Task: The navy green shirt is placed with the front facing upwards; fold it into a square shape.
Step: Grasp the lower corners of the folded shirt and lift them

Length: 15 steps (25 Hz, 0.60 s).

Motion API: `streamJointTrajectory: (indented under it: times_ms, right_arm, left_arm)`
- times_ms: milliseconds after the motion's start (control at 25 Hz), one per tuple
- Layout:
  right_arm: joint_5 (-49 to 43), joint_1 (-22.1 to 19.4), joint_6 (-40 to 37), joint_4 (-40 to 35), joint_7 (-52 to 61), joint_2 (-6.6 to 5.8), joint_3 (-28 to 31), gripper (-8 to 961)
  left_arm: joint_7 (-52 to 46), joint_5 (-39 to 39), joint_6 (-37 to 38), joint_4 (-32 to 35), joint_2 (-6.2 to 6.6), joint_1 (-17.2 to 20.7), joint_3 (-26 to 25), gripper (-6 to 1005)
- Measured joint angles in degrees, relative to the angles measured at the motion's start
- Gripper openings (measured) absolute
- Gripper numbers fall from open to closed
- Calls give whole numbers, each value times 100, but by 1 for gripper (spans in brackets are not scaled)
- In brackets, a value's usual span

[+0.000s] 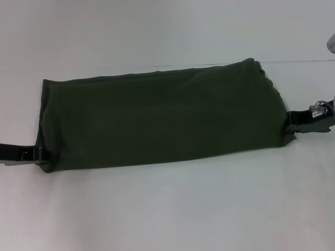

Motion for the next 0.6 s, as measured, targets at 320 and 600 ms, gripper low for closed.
streamJointTrajectory:
  times_ms: [320, 600]
  right_arm:
    - [0, -16, -221, -13, -112, -43, -10, 42]
    - [0, -61, -968, -141, -326, -111, -10, 33]
  left_arm:
    - [-50, 122, 224, 30, 57, -55, 8, 43]
    - [-119, 441, 691, 187, 113, -99, -30, 43]
